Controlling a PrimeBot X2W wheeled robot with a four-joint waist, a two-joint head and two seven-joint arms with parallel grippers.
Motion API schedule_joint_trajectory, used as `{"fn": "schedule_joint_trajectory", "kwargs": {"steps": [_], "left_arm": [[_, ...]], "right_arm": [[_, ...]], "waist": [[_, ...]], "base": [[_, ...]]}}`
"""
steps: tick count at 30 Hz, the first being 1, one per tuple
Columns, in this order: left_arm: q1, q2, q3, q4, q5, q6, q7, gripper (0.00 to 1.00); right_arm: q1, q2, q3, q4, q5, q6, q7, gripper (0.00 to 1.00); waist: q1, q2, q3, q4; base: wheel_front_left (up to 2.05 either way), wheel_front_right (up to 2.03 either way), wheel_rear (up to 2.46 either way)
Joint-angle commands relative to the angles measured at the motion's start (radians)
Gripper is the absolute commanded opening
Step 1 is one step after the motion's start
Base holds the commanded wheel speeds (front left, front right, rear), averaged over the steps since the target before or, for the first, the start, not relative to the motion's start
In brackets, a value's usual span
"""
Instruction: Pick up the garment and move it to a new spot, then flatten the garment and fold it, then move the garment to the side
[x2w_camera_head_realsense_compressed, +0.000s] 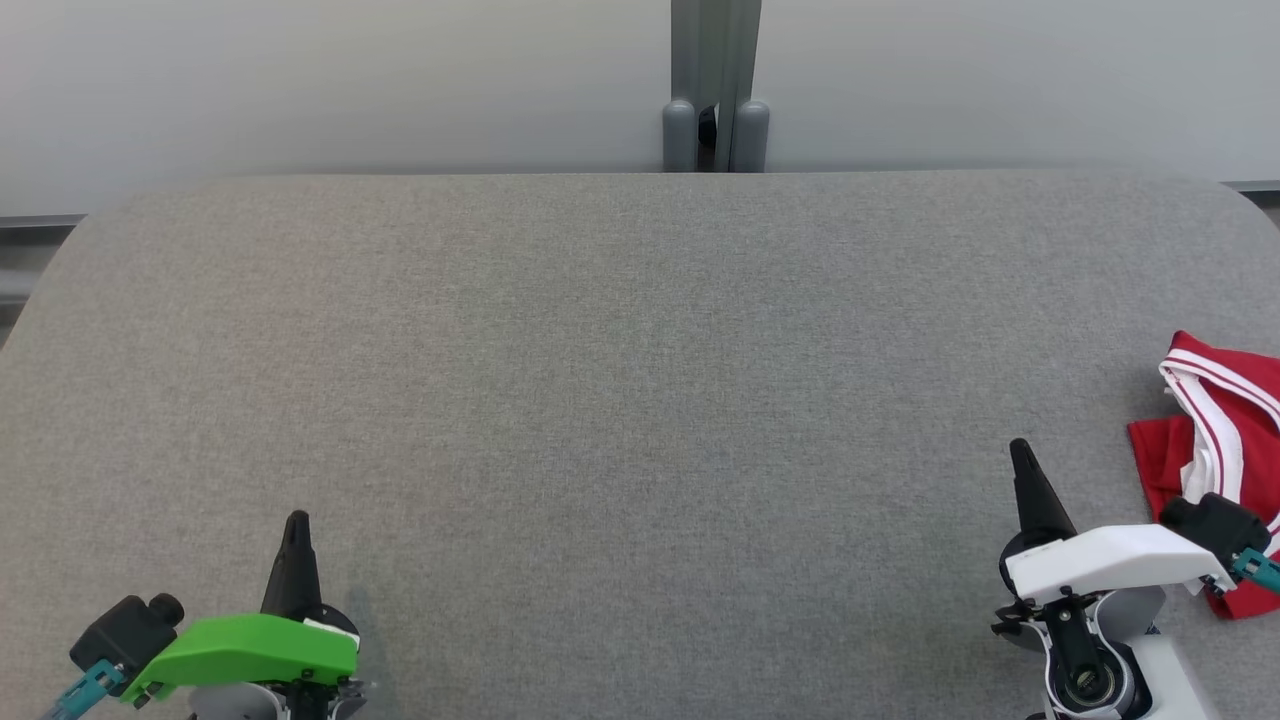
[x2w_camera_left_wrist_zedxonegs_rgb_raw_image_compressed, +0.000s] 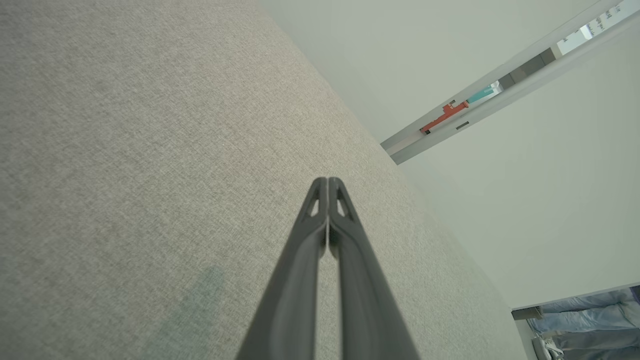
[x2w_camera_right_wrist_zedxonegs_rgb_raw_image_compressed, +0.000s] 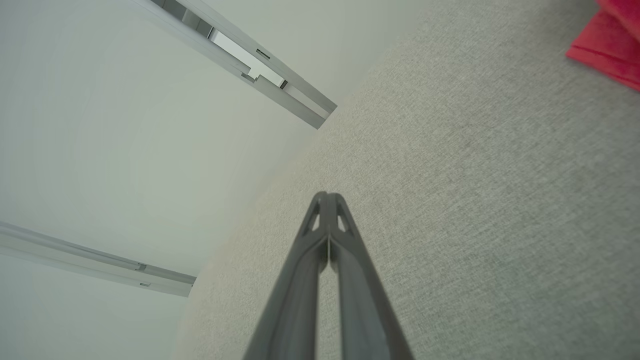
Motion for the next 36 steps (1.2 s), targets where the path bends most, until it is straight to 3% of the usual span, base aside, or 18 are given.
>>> {"fn": "schedule_joint_trajectory", "kwargs": {"steps": [1, 36], "left_arm": [[-0.030, 0.005, 0.007, -0.016, -0.031, -0.009, 0.006, 0.00], [-0.047, 0.007, 0.053, -0.033, -0.393, -0.046, 0.100, 0.00]], "right_arm": [[-0.001, -0.005, -0.005, -0.018, 0.030, 0.000, 0.007, 0.00], [0.013, -0.007, -0.039, -0.059, 0.388, 0.000, 0.100, 0.00]], "waist": [[0.0000, 0.0000, -0.001, 0.000], [0.0000, 0.0000, -0.014, -0.013]], "base": [[0.00, 0.00, 0.00], [0.00, 0.00, 0.00]]}}
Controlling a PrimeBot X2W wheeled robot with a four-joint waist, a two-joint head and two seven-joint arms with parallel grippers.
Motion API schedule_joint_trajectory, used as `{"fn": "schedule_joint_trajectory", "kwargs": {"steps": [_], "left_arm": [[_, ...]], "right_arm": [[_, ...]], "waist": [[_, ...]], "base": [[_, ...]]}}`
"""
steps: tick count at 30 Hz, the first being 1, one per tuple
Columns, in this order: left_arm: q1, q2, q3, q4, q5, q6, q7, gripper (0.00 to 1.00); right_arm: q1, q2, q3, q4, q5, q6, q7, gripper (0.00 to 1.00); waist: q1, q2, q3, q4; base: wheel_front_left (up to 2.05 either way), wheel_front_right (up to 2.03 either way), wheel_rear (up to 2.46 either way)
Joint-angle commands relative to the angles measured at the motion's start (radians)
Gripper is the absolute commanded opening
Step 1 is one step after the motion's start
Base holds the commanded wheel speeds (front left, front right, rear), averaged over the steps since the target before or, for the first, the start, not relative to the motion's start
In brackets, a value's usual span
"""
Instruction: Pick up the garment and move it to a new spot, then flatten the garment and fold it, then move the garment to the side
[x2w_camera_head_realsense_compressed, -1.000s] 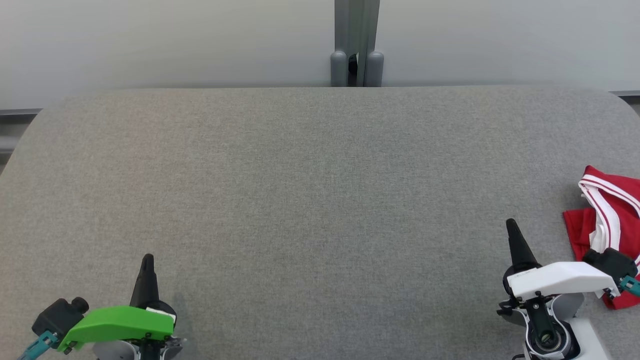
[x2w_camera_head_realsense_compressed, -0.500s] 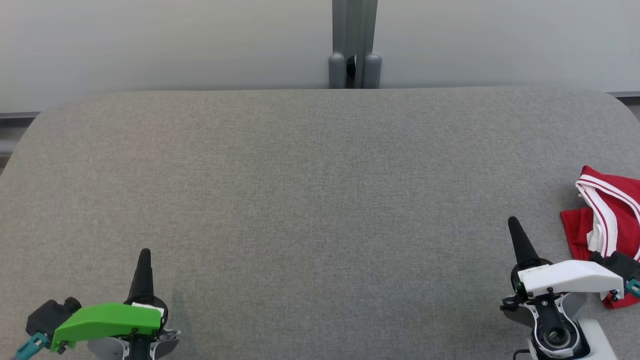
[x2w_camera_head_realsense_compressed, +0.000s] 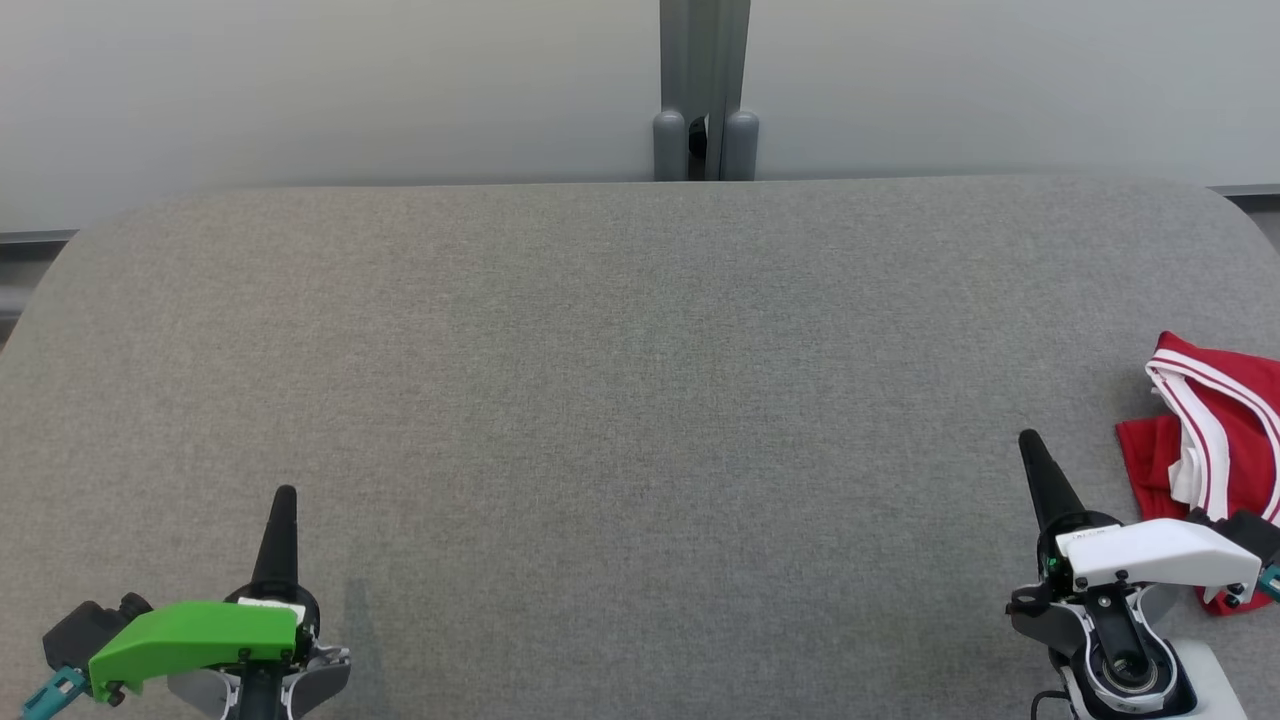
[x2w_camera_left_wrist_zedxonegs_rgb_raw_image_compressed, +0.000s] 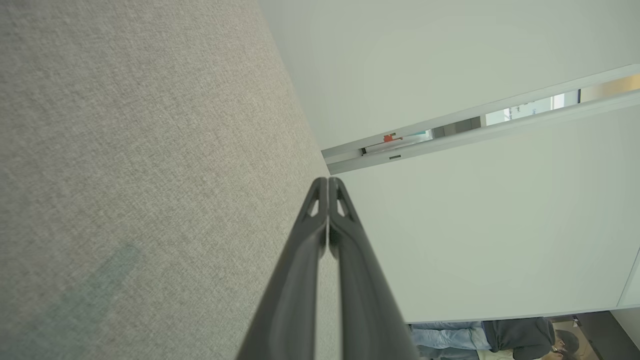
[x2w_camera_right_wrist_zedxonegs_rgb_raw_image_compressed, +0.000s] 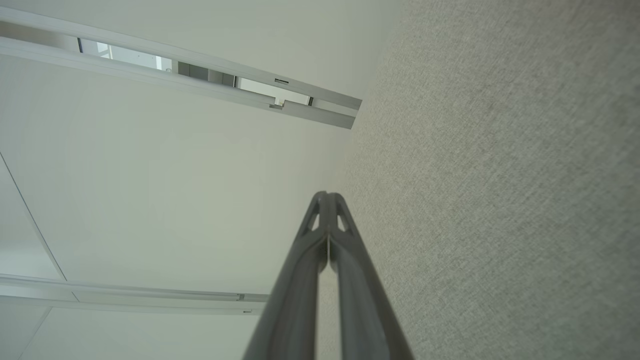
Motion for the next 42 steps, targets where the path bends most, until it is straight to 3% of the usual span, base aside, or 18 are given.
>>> {"fn": "schedule_joint_trajectory", "kwargs": {"steps": [1, 42], "left_arm": [[-0.021, 0.007, 0.008, -0.009, -0.024, -0.007, 0.006, 0.00], [-0.034, 0.009, 0.045, -0.022, -0.323, -0.037, 0.084, 0.00]], "right_arm": [[0.008, -0.005, -0.004, -0.013, 0.026, 0.001, 0.007, 0.00], [0.019, -0.007, -0.033, -0.046, 0.321, 0.000, 0.084, 0.00]], "waist": [[0.0000, -0.0001, -0.001, -0.001], [0.0000, -0.0001, -0.016, -0.015]], "base": [[0.00, 0.00, 0.00], [0.00, 0.00, 0.00]]}}
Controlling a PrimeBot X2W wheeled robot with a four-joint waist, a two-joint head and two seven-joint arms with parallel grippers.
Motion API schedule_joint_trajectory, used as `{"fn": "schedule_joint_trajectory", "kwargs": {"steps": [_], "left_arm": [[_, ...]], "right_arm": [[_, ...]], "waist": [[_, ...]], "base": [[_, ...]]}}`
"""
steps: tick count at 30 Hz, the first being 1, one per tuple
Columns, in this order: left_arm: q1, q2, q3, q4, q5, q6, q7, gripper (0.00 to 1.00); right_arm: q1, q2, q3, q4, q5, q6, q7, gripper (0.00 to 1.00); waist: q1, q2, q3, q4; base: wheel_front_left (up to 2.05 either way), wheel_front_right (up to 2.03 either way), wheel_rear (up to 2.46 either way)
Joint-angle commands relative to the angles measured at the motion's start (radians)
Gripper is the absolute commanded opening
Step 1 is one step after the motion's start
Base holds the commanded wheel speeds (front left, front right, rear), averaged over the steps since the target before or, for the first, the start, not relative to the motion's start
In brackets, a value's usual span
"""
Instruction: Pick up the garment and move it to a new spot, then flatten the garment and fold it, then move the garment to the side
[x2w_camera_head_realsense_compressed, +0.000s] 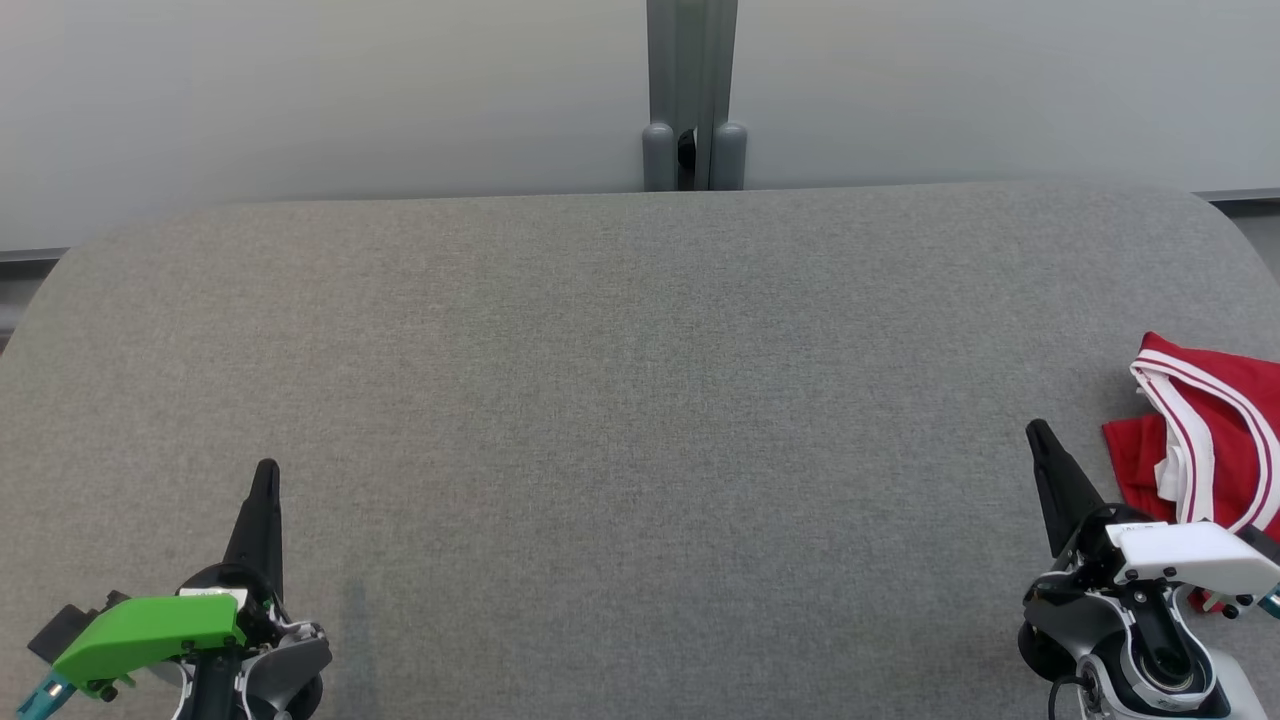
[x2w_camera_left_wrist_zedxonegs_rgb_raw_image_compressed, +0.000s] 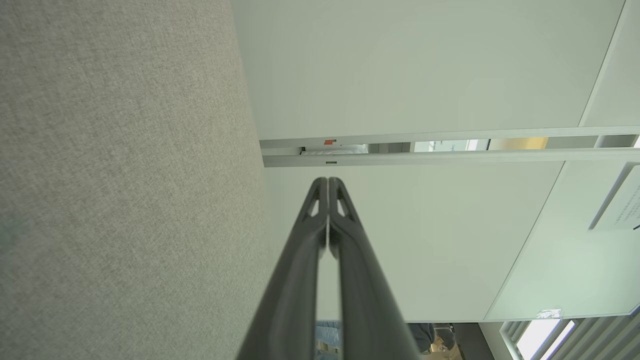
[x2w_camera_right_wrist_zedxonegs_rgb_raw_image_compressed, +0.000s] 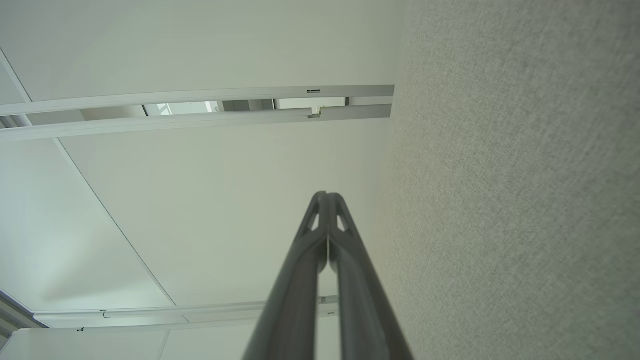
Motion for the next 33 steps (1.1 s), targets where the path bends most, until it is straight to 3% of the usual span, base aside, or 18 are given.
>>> {"fn": "schedule_joint_trajectory", "kwargs": {"steps": [1, 33], "left_arm": [[-0.011, 0.007, 0.004, -0.003, -0.003, -0.005, 0.004, 0.00], [-0.011, 0.007, 0.003, -0.003, -0.002, -0.005, 0.004, 0.00]], "right_arm": [[0.009, -0.004, -0.002, -0.006, 0.006, 0.000, 0.004, 0.00], [0.009, -0.004, -0.002, -0.005, 0.006, 0.000, 0.003, 0.00]], "waist": [[0.0000, 0.0000, 0.000, 0.000], [0.0000, 0.0000, 0.000, 0.000]], "base": [[0.00, 0.00, 0.00], [0.00, 0.00, 0.00]]}}
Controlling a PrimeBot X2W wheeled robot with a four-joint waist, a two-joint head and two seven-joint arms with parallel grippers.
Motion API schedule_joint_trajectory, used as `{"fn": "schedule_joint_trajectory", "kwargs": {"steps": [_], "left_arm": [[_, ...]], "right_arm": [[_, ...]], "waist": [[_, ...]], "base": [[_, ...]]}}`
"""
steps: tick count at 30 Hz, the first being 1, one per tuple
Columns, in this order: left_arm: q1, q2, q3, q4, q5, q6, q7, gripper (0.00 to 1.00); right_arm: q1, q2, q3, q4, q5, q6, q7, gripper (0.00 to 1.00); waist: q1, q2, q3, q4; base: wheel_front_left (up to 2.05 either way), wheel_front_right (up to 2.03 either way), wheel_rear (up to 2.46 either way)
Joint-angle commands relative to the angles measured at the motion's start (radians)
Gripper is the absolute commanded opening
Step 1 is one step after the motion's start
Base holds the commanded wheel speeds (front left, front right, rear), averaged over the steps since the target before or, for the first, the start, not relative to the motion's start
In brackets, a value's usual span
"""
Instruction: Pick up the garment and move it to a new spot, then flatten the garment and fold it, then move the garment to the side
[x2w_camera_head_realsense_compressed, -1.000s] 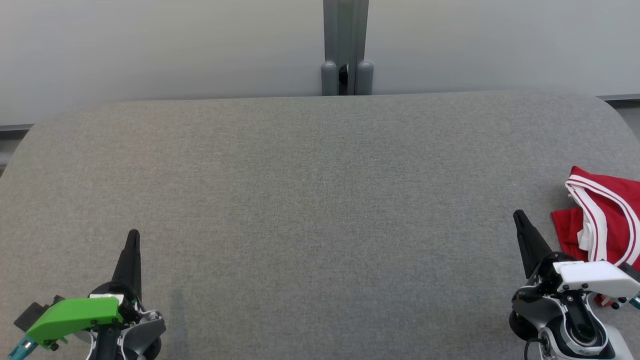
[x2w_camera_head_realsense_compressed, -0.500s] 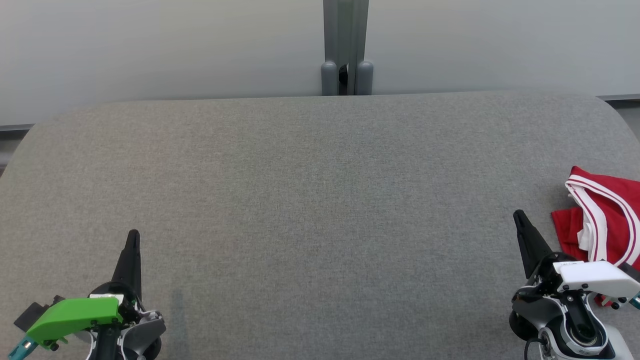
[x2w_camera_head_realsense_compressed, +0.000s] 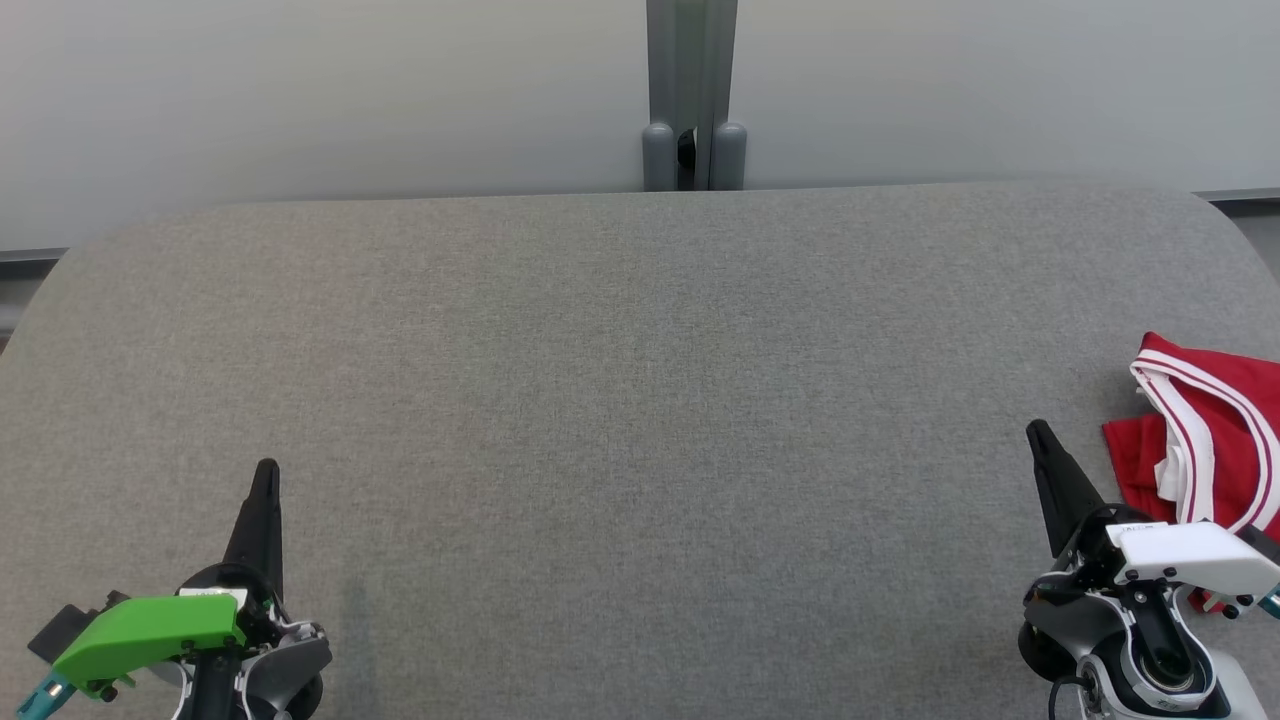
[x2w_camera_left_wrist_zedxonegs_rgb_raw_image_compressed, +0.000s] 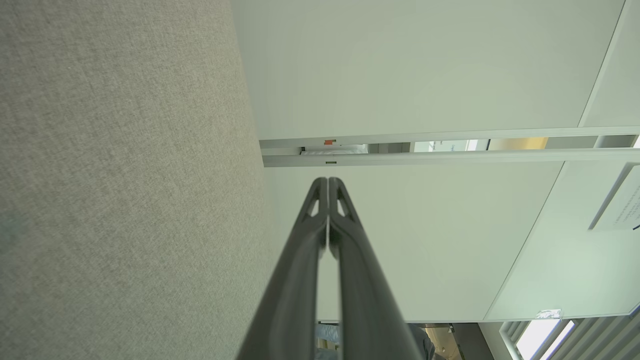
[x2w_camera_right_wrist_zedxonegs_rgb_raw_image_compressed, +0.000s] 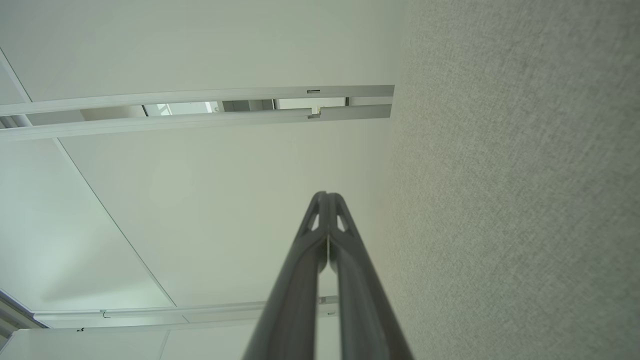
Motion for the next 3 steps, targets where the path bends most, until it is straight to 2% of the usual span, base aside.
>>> {"fn": "schedule_joint_trajectory", "kwargs": {"steps": [1, 3], "left_arm": [[-0.011, 0.007, 0.003, -0.003, -0.001, -0.005, 0.004, 0.00], [-0.011, 0.007, 0.003, -0.003, -0.001, -0.005, 0.004, 0.00]], "right_arm": [[0.008, -0.004, -0.002, -0.005, 0.006, 0.000, 0.003, 0.00], [0.008, -0.004, -0.002, -0.005, 0.006, 0.000, 0.003, 0.00]], "waist": [[0.0000, 0.0000, 0.000, 0.000], [0.0000, 0.0000, 0.000, 0.000]], "base": [[0.00, 0.00, 0.00], [0.00, 0.00, 0.00]]}}
